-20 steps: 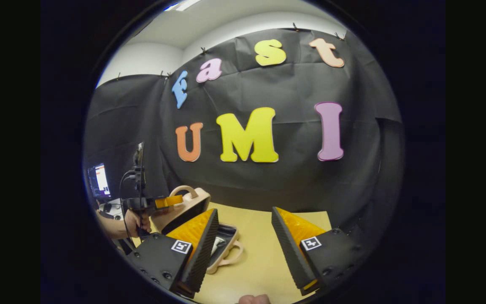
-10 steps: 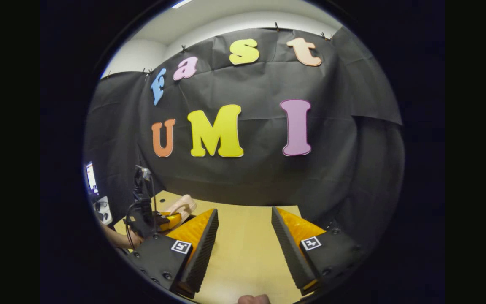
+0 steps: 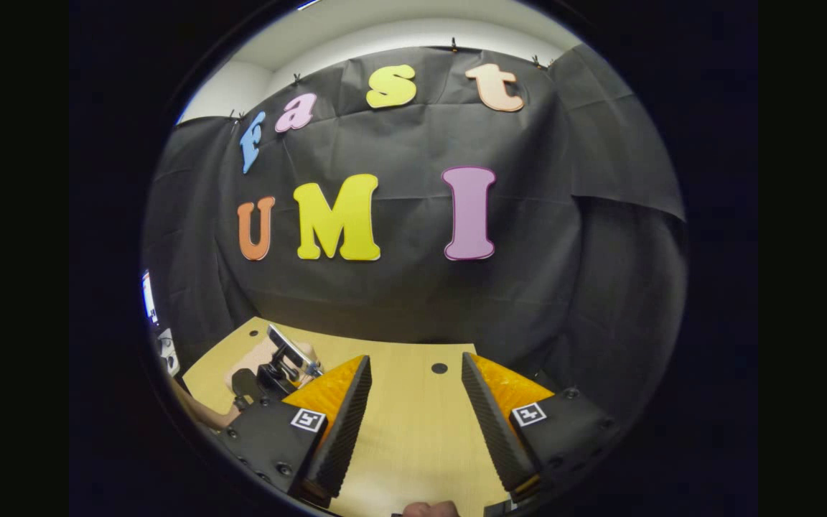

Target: First open the suitcase, pack the skin care products into it, and then close the suitcase.

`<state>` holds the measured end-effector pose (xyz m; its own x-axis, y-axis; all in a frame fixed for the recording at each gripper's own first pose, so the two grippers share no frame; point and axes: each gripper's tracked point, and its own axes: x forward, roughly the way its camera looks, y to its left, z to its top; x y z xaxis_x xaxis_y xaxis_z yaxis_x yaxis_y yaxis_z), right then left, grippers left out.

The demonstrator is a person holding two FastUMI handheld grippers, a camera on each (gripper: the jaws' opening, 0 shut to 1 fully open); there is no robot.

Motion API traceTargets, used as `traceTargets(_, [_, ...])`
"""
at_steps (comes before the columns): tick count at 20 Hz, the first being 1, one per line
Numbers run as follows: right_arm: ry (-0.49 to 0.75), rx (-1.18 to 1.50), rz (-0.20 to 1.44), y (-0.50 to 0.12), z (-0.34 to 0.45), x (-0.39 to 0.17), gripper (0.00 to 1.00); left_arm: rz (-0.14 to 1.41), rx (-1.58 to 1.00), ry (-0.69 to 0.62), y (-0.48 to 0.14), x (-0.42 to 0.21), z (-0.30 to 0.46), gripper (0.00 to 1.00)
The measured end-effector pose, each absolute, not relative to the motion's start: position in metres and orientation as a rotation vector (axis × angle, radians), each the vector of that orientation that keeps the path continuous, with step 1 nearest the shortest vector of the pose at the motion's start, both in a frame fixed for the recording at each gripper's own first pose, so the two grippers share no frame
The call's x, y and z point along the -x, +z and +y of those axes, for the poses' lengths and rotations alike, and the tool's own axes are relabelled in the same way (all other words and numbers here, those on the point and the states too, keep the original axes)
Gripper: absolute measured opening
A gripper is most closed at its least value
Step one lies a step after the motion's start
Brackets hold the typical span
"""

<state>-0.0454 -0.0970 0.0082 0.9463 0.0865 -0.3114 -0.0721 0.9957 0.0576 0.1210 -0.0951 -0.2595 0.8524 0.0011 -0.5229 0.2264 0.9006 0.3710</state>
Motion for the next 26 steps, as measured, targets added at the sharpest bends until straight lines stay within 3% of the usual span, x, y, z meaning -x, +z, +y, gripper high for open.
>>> traceTargets(10, [0.111, -0.064, 0.326, 0.005, -0.103, 0.04, 0.76, 0.62, -0.688, -0.124, -0.287, -0.12, -0.107, 0.09])
traceTargets(14, [0.128, -0.067, 0.334, -0.002, -0.104, 0.039, 0.76, 0.659, -0.646, -0.16, -0.292, -0.112, -0.111, 0.17])
traceTargets(16, [0.136, -0.083, 0.331, -0.004, -0.104, 0.037, 0.76, 0.674, -0.615, -0.183, -0.292, -0.105, -0.117, 0.29])
traceTargets(18, [0.147, -0.095, 0.327, -0.007, -0.099, 0.032, 0.76, 0.658, -0.577, -0.185, -0.286, -0.096, -0.121, 0.47])
traceTargets(19, [0.149, -0.094, 0.319, -0.006, -0.098, 0.03, 0.76, 0.64, -0.556, -0.183, -0.279, -0.092, -0.125, 0.71])
traceTargets(21, [0.148, -0.108, 0.298, -0.002, -0.092, 0.023, 0.76, 0.6, -0.457, -0.178, -0.261, -0.084, -0.129, 0.89])
traceTargets(23, [0.147, -0.116, 0.277, 0.003, -0.082, 0.015, 0.8, 0.54, -0.236, -0.184, -0.229, -0.077, -0.141, 0.9])
traceTargets(24, [0.147, -0.116, 0.269, 0.006, -0.077, 0.013, 0.76, 0.505, -0.138, -0.17, -0.205, -0.073, -0.14, 0.9])
traceTargets(26, [0.168, -0.117, 0.246, 0.014, -0.063, 0.008, 0.76, 0.407, -0.012, -0.131, -0.149, -0.073, -0.13, 0.92])
